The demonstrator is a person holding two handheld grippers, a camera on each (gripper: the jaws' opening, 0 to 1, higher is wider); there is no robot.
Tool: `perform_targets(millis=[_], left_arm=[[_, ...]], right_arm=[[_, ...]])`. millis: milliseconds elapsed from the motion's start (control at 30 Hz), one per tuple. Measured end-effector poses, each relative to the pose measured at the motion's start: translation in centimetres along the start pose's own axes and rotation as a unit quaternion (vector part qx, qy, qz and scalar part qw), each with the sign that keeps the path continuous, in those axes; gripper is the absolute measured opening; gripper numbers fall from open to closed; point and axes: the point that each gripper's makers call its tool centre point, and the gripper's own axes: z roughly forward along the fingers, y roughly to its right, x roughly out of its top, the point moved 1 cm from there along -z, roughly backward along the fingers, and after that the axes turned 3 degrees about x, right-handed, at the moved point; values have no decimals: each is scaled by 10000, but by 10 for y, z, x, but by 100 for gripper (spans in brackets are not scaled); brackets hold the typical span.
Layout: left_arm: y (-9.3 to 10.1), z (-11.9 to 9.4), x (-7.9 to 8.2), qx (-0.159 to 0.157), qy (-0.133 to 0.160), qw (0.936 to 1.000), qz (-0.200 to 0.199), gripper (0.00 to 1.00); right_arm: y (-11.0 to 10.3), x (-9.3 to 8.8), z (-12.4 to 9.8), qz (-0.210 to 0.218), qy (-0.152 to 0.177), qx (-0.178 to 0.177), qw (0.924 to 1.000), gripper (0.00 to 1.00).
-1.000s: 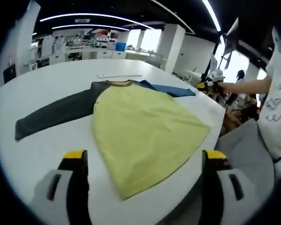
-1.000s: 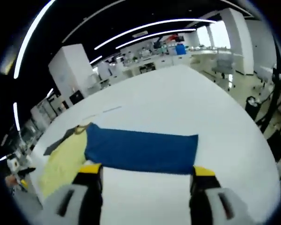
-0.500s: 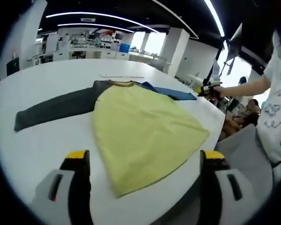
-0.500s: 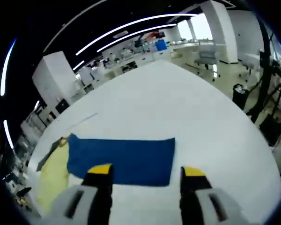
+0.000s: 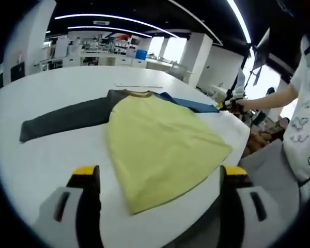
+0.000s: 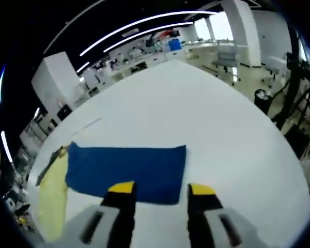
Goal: Fold the garment on the visible template until the final outline fits inside the template.
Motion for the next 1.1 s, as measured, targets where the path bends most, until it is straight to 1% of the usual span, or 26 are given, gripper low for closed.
perform_targets(millis=[100,167,267,400,433,500,533,633,700,867,933,1100], left_arm=[[0,-1,-2,0,6,10000,-36,93],[1,-2,-3,0,-7,10000,-37,93],[1,-2,-6,0,-41,10000,-55,93],[3,-1,-6,-8,-51,10000,-75,93],[3,0,-6,-9,-56,10000,-70,93],[2,1,-5,-24,-65,10000,-62,92],[3,2,-4,-36,-60,10000,-63,92],[6,4,-4,-57,-58,10000,-49,92],[6,5,-4,-68,-69,9999,-42,92],[8,6,-3,-94,-59,9999,-45,92],[9,6,-3,-100,-48,9999,-66,91],[8,7,-2,-109,10,9999,-78,92]], right_arm=[[-2,-1,0,6,-25,0,10000,32],[-3,-3,0,-9,-59,11,10000,28],[1,-3,2,3,-37,-43,10000,25],[2,-3,2,41,-38,-89,9999,14],[4,-4,2,36,-51,-145,9999,10],[7,-7,3,36,-114,-222,9997,0],[10,-7,5,26,-131,-245,9996,0],[11,-5,3,103,-96,-267,9995,0],[17,0,4,-15,-28,-356,9994,0],[19,4,5,80,46,-387,9992,0],[19,7,2,90,83,-380,9992,0],[7,20,-4,86,304,-275,9991,0]])
